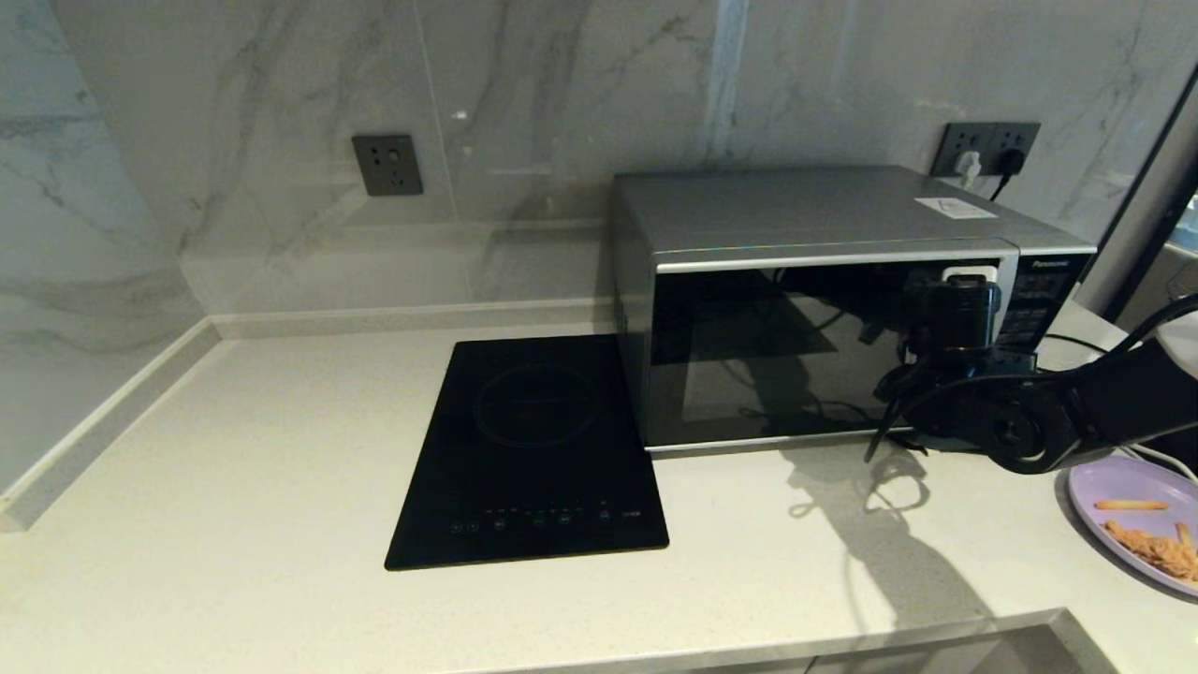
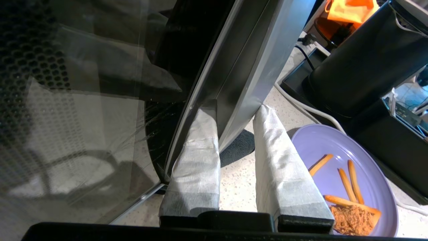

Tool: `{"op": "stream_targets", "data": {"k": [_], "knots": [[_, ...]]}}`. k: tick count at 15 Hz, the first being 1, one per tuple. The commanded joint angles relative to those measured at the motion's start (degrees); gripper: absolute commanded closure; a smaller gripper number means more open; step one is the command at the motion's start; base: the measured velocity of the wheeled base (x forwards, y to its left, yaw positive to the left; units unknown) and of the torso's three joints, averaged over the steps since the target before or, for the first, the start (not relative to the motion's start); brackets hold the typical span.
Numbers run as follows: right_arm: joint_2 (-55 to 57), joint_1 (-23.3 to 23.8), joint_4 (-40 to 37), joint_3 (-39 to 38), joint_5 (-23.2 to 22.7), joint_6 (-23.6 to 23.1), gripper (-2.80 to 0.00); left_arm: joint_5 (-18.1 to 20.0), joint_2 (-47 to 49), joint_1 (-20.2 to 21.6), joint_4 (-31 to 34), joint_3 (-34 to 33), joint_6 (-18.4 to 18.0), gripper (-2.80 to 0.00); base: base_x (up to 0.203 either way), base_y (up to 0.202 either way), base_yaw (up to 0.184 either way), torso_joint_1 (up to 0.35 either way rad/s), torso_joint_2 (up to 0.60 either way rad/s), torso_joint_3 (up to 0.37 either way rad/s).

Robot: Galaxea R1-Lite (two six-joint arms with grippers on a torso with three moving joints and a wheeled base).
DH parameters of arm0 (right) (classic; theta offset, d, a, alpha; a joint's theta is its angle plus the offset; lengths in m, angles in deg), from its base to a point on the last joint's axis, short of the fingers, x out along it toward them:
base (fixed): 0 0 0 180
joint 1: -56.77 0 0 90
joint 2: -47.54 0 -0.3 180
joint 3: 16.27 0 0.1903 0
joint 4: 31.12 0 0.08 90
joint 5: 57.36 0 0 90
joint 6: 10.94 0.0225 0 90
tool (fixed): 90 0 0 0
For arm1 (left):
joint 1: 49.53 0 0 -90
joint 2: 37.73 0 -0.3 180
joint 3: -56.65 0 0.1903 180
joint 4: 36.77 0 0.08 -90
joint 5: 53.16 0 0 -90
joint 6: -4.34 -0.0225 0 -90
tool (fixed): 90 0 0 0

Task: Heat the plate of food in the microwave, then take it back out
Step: Open the microwave oven

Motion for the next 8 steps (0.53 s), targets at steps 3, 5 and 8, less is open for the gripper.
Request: {"op": "stream_targets", "data": {"k": [3,5,8], "knots": [[-2.24,-2.25,0.07,-1.95,0.52,0.06,0.0,-0.03,0.09,0.01,-0.04,0.0,0.03,0.0,0.0,0.0,0.0,0.0,0.0,0.0],[-3.86,-3.74,0.07,-3.29,0.52,0.1,0.0,-0.03,0.09,0.01,-0.04,0.0,0.03,0.0,0.0,0.0,0.0,0.0,0.0,0.0],[-7.39,-6.86,0.07,-6.68,0.72,0.08,0.0,-0.03,0.09,0.01,-0.04,0.0,0.03,0.0,0.0,0.0,0.0,0.0,0.0,0.0]]}}
